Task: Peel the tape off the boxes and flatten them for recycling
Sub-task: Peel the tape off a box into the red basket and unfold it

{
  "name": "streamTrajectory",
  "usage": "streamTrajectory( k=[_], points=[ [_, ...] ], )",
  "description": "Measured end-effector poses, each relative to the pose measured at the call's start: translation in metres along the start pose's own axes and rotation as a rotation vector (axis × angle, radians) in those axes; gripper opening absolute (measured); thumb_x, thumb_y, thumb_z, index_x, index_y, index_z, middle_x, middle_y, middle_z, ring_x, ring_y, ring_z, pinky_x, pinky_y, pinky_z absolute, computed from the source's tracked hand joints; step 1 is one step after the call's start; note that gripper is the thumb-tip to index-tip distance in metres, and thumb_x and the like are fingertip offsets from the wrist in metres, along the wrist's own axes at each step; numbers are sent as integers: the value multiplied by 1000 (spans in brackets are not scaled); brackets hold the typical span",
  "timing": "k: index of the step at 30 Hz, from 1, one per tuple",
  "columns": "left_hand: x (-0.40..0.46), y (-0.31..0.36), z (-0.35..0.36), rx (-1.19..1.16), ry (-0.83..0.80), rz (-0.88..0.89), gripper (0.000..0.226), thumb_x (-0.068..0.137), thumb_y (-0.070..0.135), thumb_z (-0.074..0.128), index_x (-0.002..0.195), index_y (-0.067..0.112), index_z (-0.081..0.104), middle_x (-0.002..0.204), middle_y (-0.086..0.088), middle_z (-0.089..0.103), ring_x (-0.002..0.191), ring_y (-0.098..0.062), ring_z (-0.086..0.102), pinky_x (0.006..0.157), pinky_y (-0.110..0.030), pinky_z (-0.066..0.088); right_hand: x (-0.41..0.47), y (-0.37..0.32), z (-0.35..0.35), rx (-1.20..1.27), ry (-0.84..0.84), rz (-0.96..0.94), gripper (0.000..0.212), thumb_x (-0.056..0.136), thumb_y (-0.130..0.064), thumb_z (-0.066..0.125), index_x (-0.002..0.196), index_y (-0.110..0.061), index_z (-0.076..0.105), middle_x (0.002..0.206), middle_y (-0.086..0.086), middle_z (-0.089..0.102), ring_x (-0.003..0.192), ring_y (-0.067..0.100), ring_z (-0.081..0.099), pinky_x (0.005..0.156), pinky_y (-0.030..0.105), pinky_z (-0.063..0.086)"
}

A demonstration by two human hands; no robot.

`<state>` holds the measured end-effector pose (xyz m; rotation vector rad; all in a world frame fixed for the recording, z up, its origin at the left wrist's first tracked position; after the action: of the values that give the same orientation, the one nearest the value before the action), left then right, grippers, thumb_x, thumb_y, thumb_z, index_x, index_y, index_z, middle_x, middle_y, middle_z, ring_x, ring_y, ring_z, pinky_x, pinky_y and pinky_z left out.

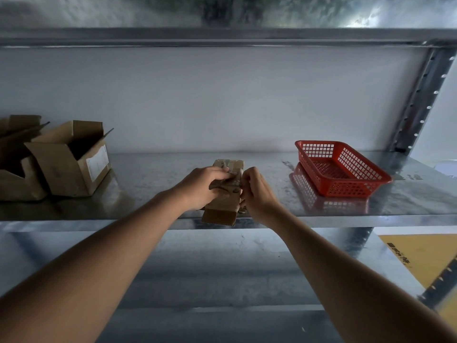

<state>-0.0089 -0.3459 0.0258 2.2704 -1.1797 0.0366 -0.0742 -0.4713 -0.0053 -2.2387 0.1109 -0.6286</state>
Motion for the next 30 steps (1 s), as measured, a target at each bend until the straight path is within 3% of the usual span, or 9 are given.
streamTrajectory(
  k=[2, 4, 6, 9, 13, 21, 25, 30],
  points=[
    [-1, 0, 0, -9, -5, -5, 58, 89, 13, 80, 142, 27, 62, 150, 7, 55, 140, -15, 48, 114, -23, 31, -1, 4, -9, 83, 31, 25, 10, 106, -8, 46, 105, -17, 49, 98, 10, 63, 80, 29, 70, 68, 53, 61],
    [-2, 2, -1, -8, -10, -8, 57, 89, 16, 80, 141, 30, 62, 148, 7, 57, 137, -16, 52, 113, -24, 35, -2, 4, -17, 150, 53, 15, 18, 104, -9, 56, 112, -24, 61, 96, 5, 70, 71, 18, 75, 66, 47, 64],
    [-1, 2, -1, 5, -8, -16, 57, 89, 20, 81, 141, 31, 62, 144, 5, 61, 132, -18, 56, 113, -29, 41, -1, -2, -26, 87, 72, -26, 16, 100, -14, 66, 112, -19, 75, 90, 1, 77, 69, 12, 76, 70, 44, 65],
    [-1, 0, -4, 50, 7, -59, 62, 87, 24, 84, 143, 30, 61, 147, 4, 59, 133, -21, 56, 111, -30, 44, 1, -24, -40, -127, 105, -151, 12, 94, -24, 75, 98, -15, 82, 77, -3, 78, 64, 4, 71, 73, 34, 61],
    [0, 4, -8, 111, 9, -70, 67, 82, 26, 88, 144, 28, 60, 151, 4, 55, 138, -22, 53, 116, -36, 41, 9, -38, -45, -249, 20, -134, 16, 92, -27, 77, 89, -13, 83, 72, -2, 76, 66, 8, 69, 77, 33, 57],
    [3, 11, -10, 165, -35, -34, 66, 82, 28, 88, 142, 25, 62, 143, -1, 62, 132, -23, 58, 109, -33, 44, 19, -16, -41, 43, -107, 151, 9, 88, -4, 79, 95, 2, 76, 79, 14, 78, 66, 17, 77, 67, 29, 64],
    [1, 12, -10, 178, -34, 14, 62, 83, 33, 86, 140, 26, 63, 139, 1, 66, 126, -21, 62, 98, -24, 42, 27, -26, -37, -93, -202, 130, 8, 89, -4, 78, 94, 1, 76, 80, 11, 77, 65, 13, 76, 63, 22, 62],
    [3, 16, -11, 226, -31, 41, 60, 83, 37, 85, 138, 25, 65, 135, 0, 68, 121, -23, 65, 105, -38, 48, 37, -42, -24, -450, -277, 33, 8, 95, 0, 69, 100, -3, 74, 92, 10, 73, 82, 22, 74, 74, 31, 63]
  ],
)
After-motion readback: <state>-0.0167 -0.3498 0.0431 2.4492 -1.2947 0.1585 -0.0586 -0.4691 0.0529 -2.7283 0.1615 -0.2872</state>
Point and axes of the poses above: each hand's wrist, its own x-axis towards the middle knuckle, its own z-axis out of the palm, y = z × x, the point moved 9 cm from there along x, towards the middle knuckle
